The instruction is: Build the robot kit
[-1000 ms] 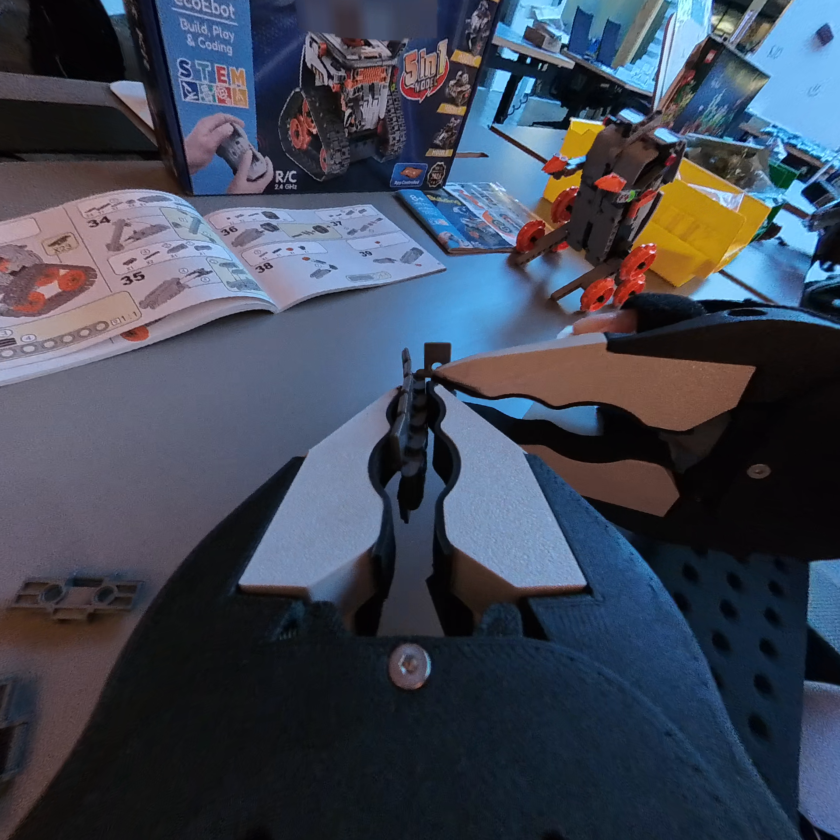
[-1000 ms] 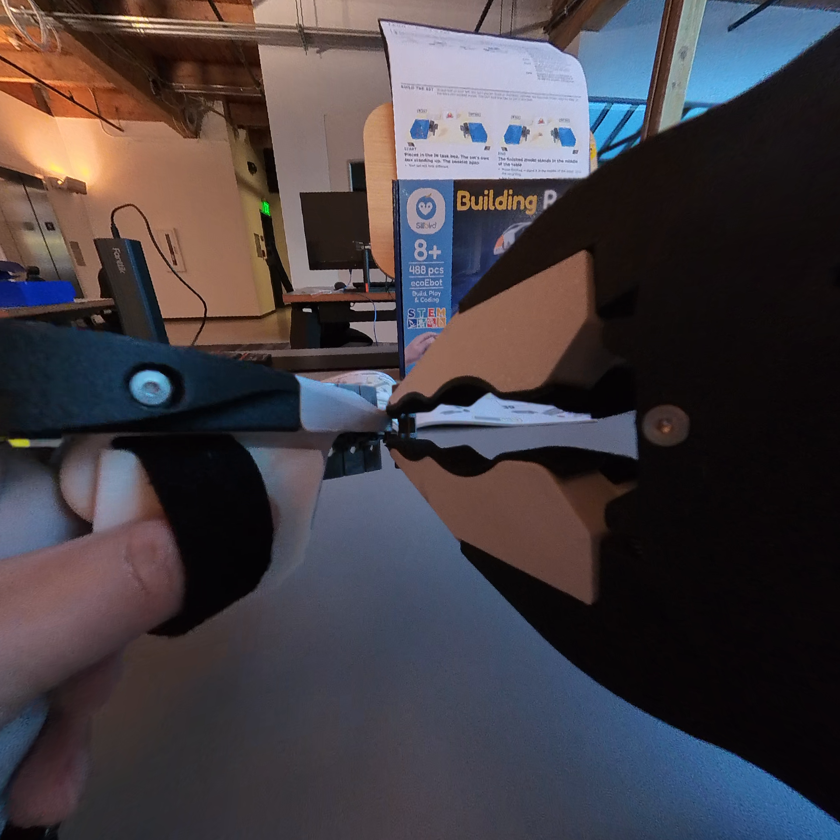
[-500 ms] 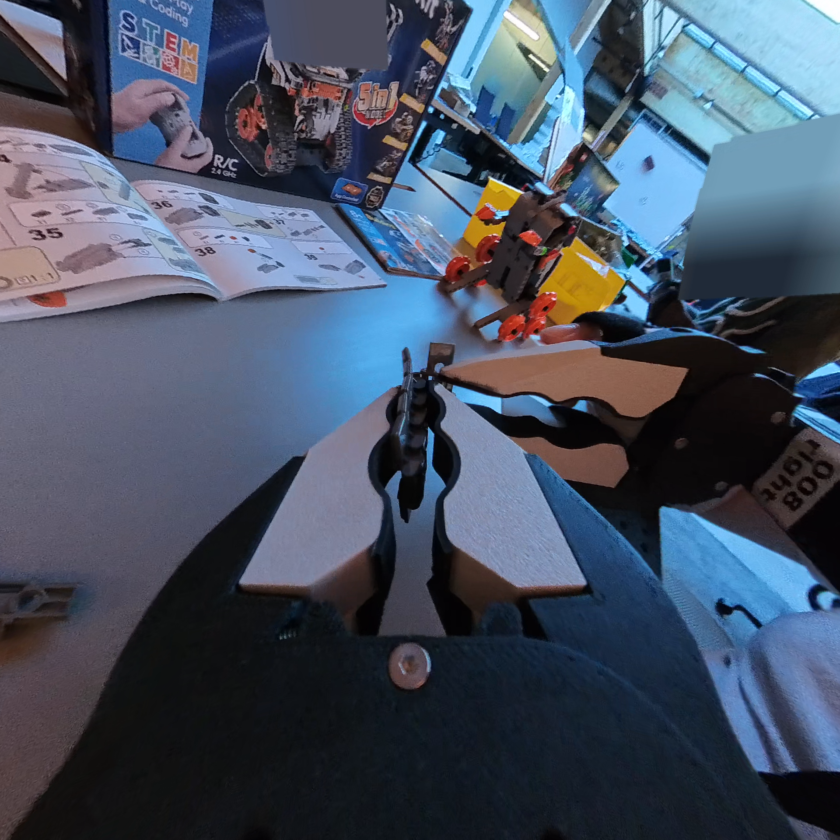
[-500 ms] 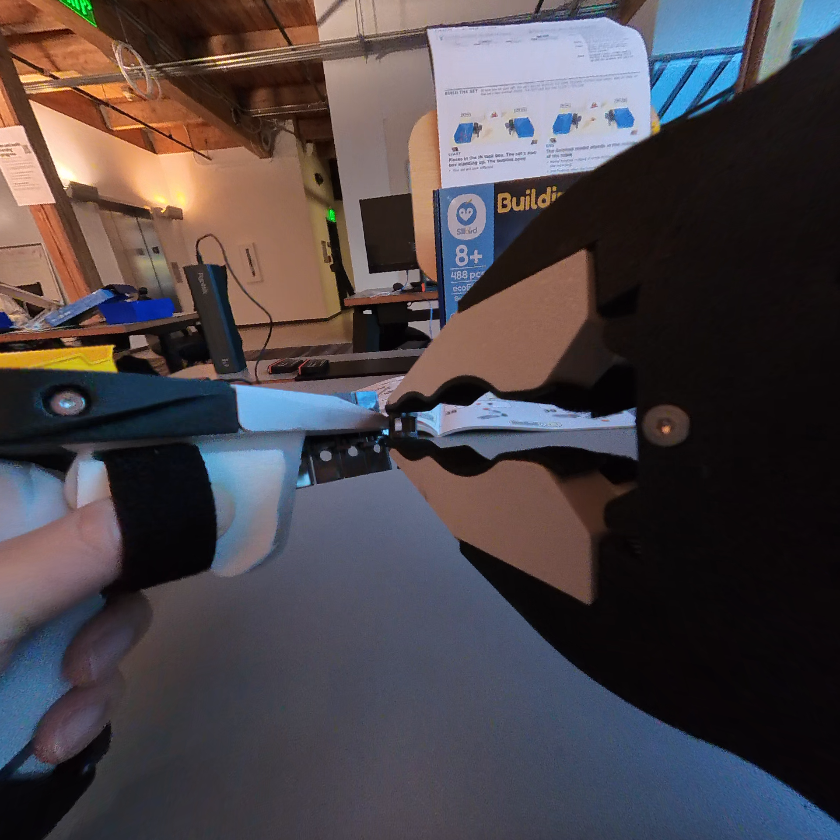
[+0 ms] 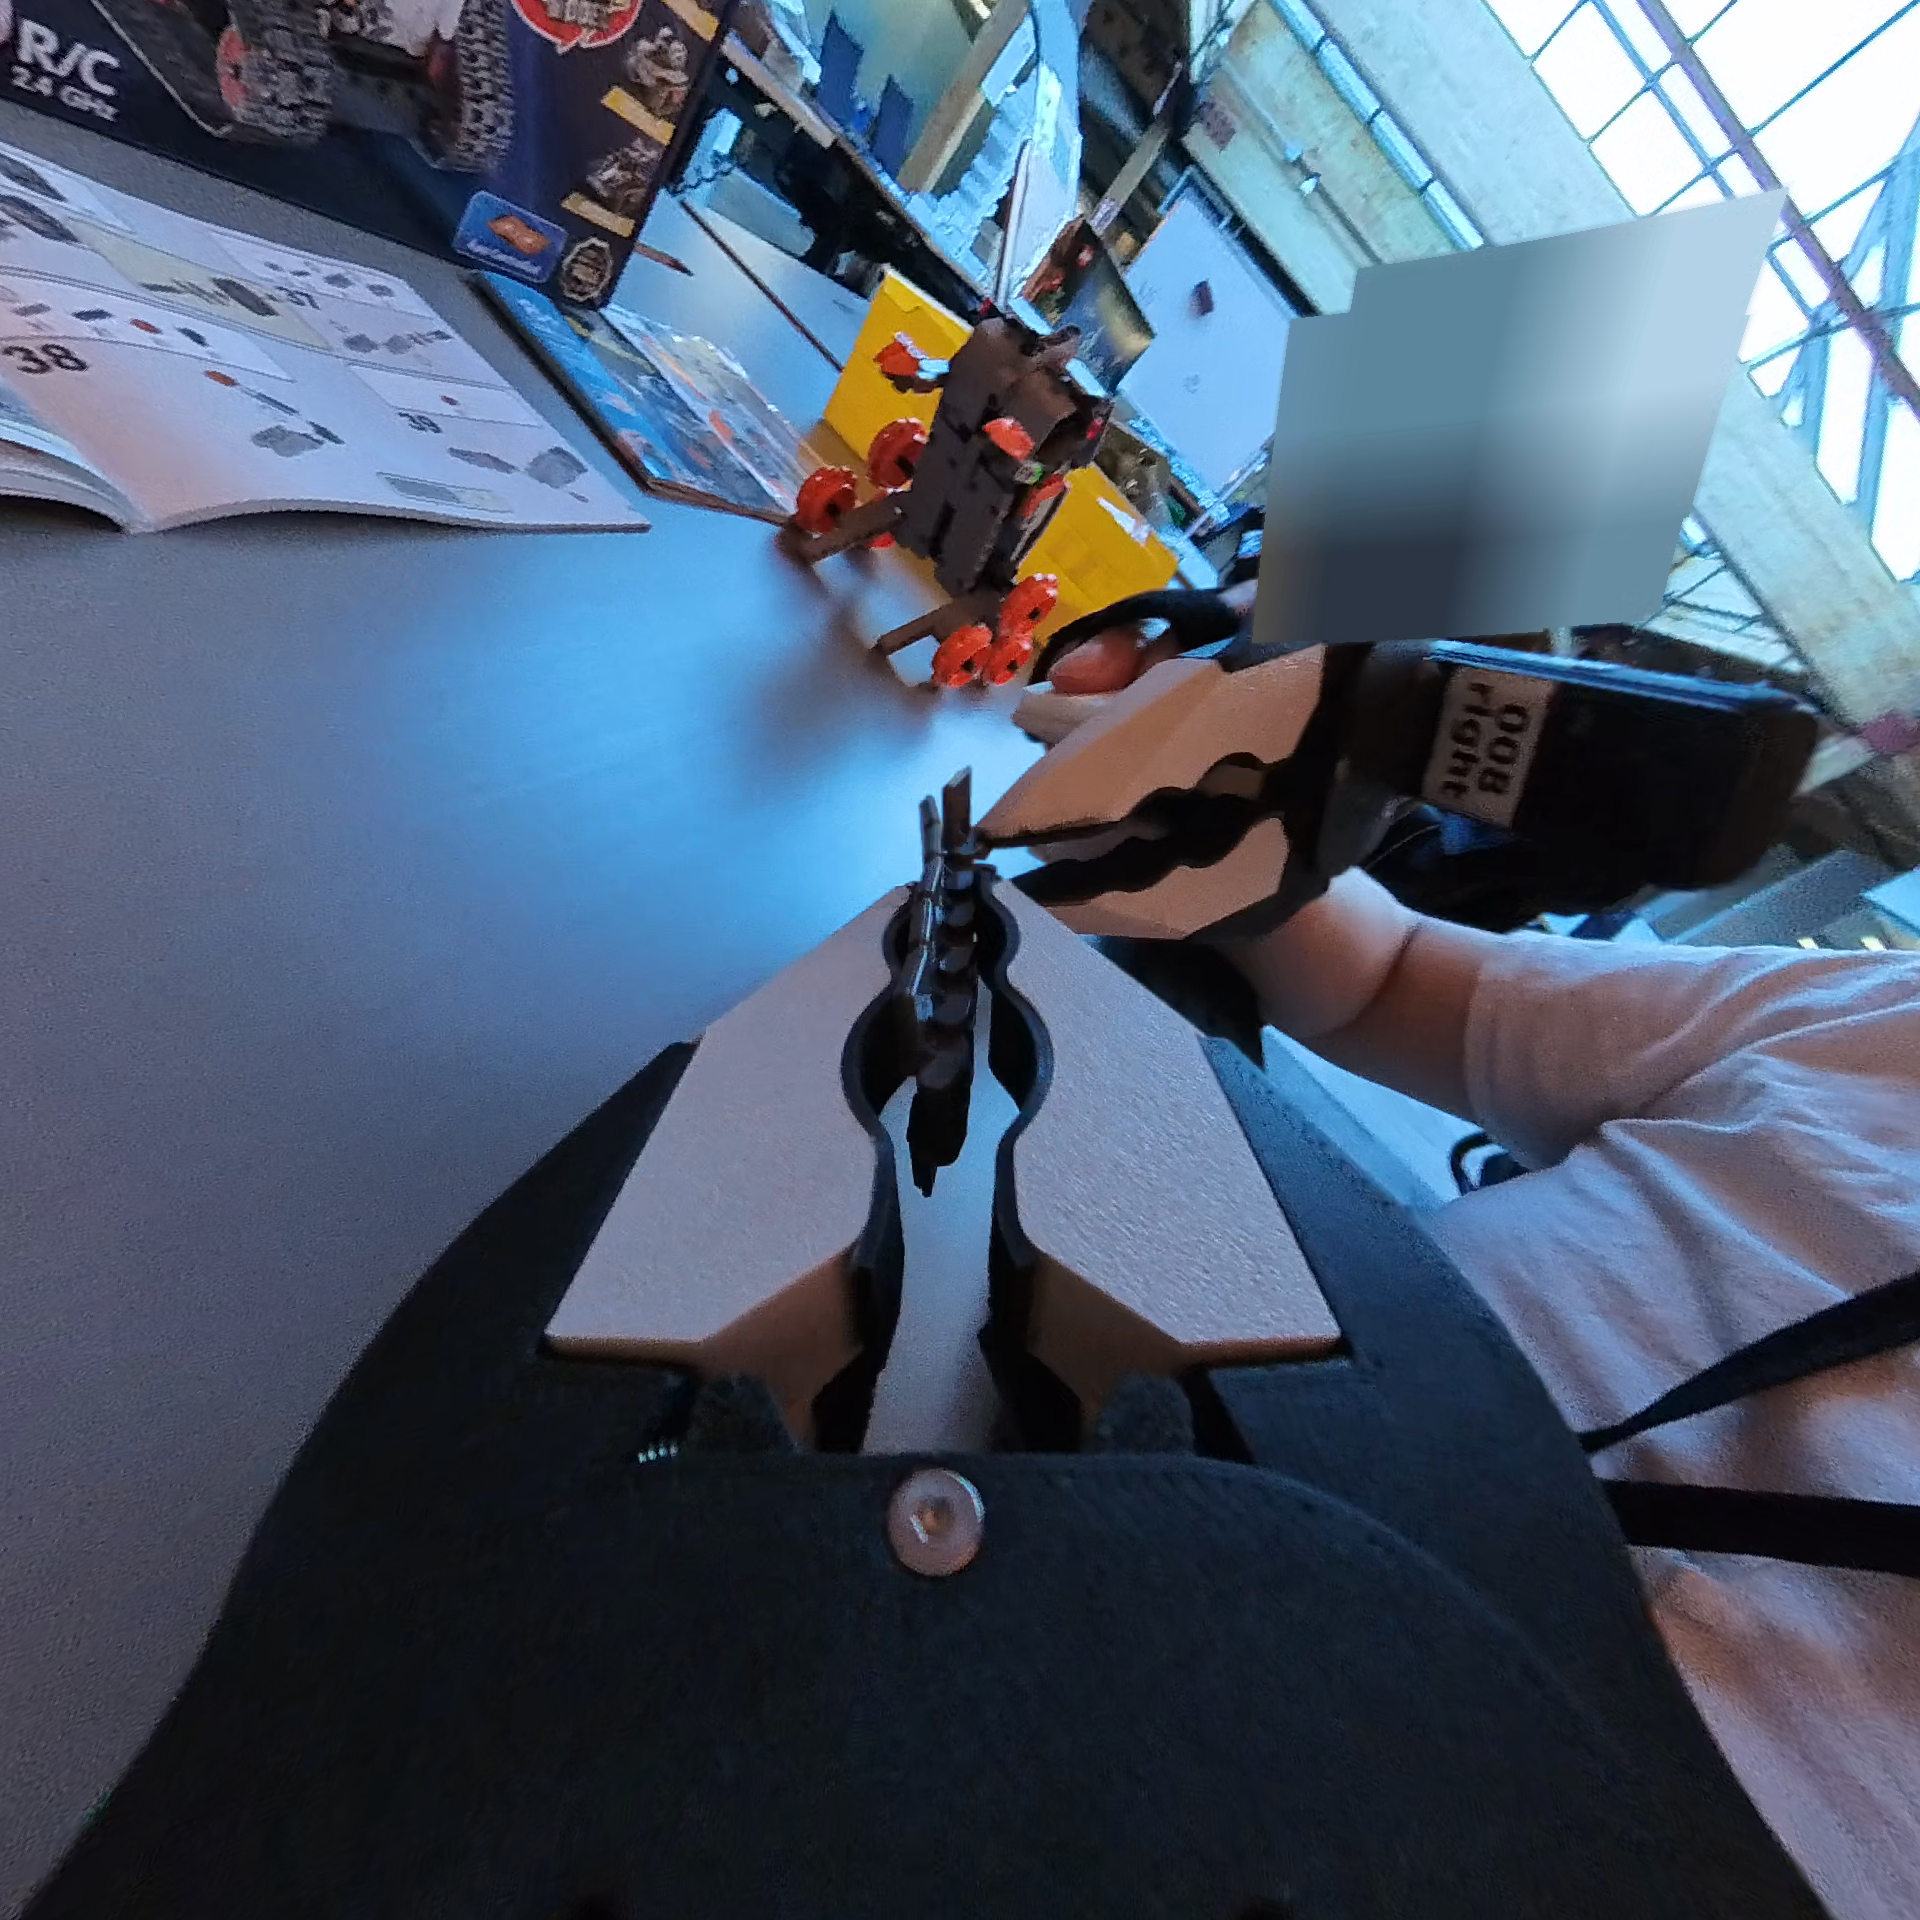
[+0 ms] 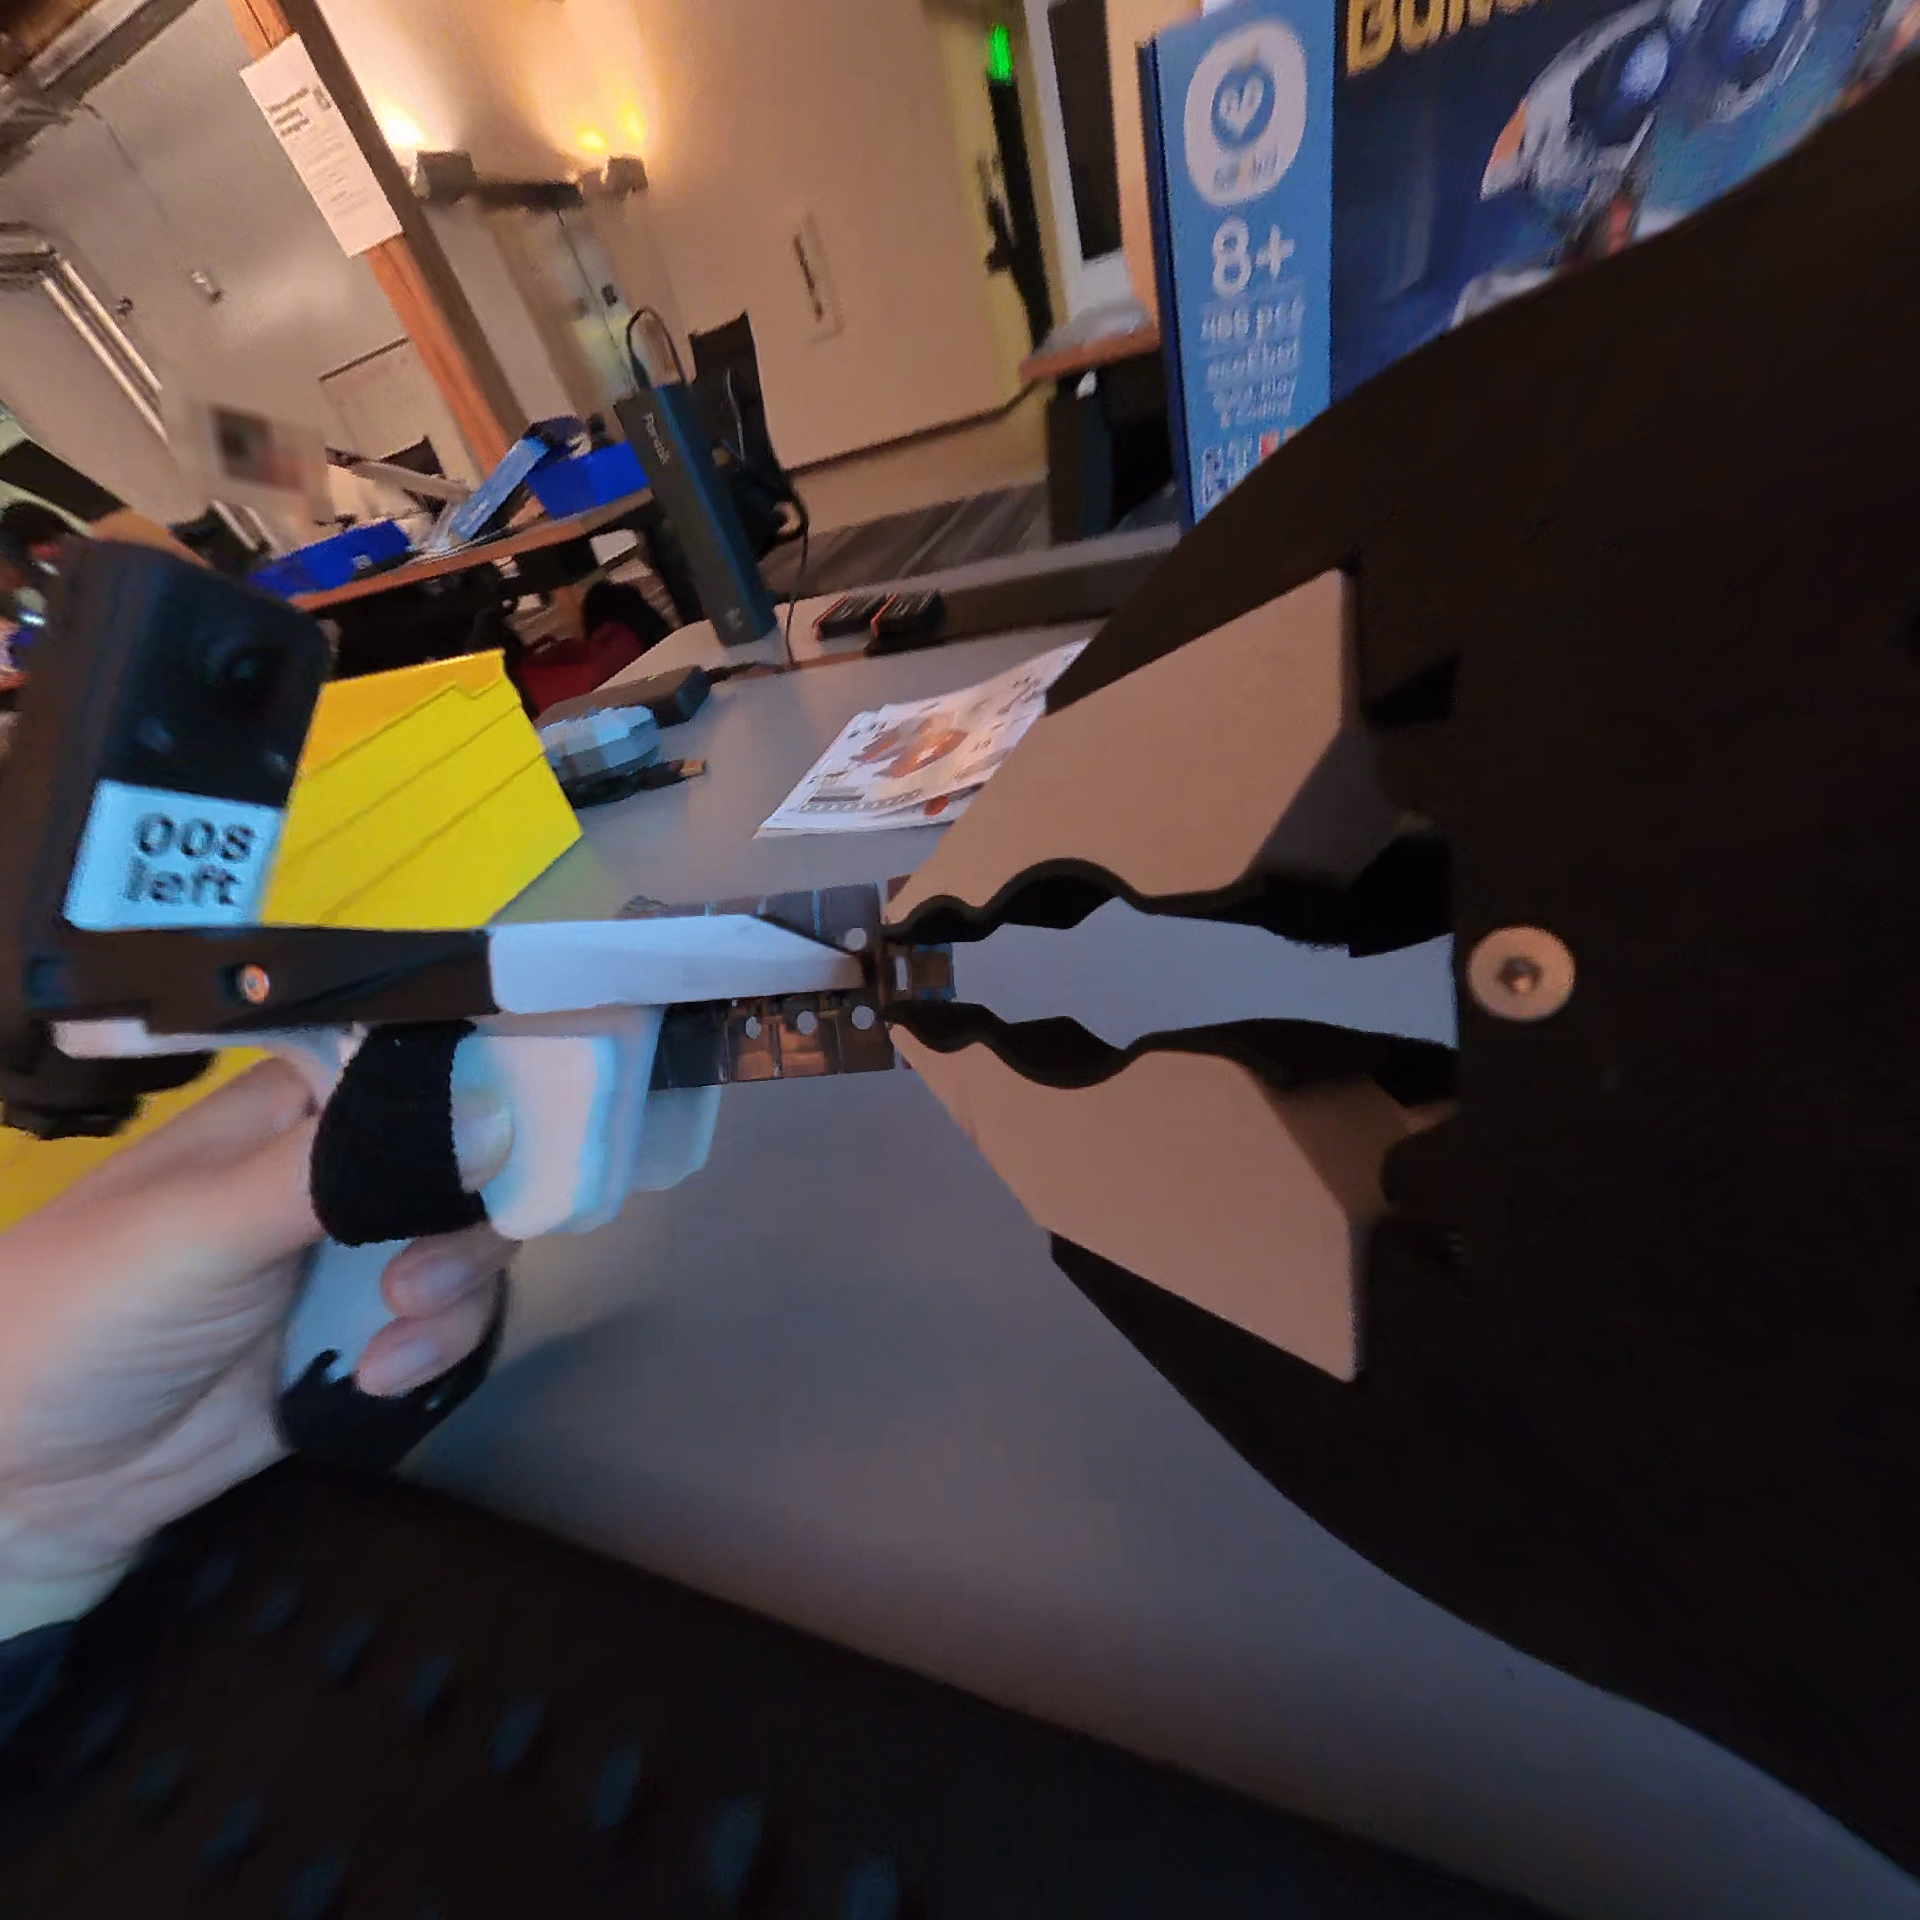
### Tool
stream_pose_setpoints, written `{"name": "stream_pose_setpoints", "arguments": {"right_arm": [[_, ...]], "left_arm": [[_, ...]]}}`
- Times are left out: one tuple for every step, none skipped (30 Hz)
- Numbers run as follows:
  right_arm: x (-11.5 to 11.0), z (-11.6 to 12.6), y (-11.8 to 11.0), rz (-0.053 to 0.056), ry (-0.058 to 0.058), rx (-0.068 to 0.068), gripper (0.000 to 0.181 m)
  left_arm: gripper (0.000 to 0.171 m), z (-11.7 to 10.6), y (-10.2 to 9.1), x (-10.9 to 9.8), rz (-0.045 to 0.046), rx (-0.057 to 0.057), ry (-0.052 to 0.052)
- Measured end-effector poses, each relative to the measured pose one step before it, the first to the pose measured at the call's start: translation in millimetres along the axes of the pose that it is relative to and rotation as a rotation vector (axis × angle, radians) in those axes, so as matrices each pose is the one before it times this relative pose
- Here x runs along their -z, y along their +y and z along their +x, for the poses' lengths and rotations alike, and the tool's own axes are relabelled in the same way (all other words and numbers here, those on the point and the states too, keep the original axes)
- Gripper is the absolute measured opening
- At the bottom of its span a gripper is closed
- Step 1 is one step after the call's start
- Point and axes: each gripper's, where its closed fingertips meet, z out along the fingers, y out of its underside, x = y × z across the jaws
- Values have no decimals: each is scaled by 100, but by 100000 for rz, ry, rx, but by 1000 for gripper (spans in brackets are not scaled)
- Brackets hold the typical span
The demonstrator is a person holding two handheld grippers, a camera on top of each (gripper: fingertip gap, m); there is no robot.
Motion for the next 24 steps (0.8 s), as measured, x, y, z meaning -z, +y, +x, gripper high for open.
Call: {"name": "stream_pose_setpoints", "arguments": {"right_arm": [[159, 93, -147, 2107, -681, -2262, 9], [164, 94, -239, 2379, -573, -1884, 9], [130, 122, -209, 1859, -187, -1566, 9], [90, 102, -141, 1168, -68, -1200, 9], [35, 17, -62, 404, -369, -792, 9], [20, 4, 18, -80, -221, -329, 9], [26, 22, -28, -70, -5, -62, 9], [43, 54, -46, -54, 84, -284, 9], [52, 75, -99, 357, 7, -675, 9], [66, 62, -133, 696, -124, -731, 9], [57, -16, -105, 433, -578, -397, 8], [27, -90, 10, -440, -813, 395, 8], [9, -129, 122, -1306, -779, 1223, 8], [-12, -110, 112, -1407, -257, 1567, 8], [-37, -113, 95, -1264, -89, 1383, 8], [-71, -137, 160, -1634, -370, 879, 8], [-83, -94, 155, -1637, -250, 737, 8], [-63, -43, 111, -1227, 147, 844, 8], [-61, -18, 57, -738, 213, 556, 8], [-62, -42, 123, -1017, -185, 105, 8], [-82, -78, 133, -1024, -487, -106, 8], [-87, -51, 172, -1026, -278, -61, 8], [-95, -43, 138, -913, -100, -97, 8], [-85, -50, 104, -757, -277, -350, 8]], "left_arm": [[6, 275, -107, 57, 735, 1216, 2386], [5, 288, -109, 49, 786, 1176, 2414], [6, 246, -143, 54, 952, 938, 1981], [6, 136, -100, 8, 755, 776, 1201], [6, 34, -14, -21, 220, 339, 472], [6, 6, -2, -17, 74, 81, 145], [6, 22, -31, -20, 128, -71, 189], [6, 76, -68, -11, 472, -4, 462], [6, 110, -87, -4, 605, 280, 778], [6, 125, -59, 5, 502, 236, 902], [6, 81, 28, -14, -82, 203, 562], [6, -20, 103, -42, -534, 57, -74], [6, -90, 143, -73, -899, -298, -729], [6, -93, 119, -70, -799, -279, -815], [6, -111, 108, -55, -734, -299, -827], [6, -158, 118, -41, -745, 53, -879], [6, -150, 85, -42, -514, 351, -759], [7, -83, 21, -20, -67, 725, -113], [9, 15, -3, -8, 35, 905, 567], [11, -35, 47, -25, -167, 960, 303], [12, -111, 80, -44, -398, 670, -331], [14, -92, 52, -45, -307, 441, -476], [15, -107, 51, -36, -349, -35, -704], [14, -199, 58, -28, -353, 158, -1297]]}}
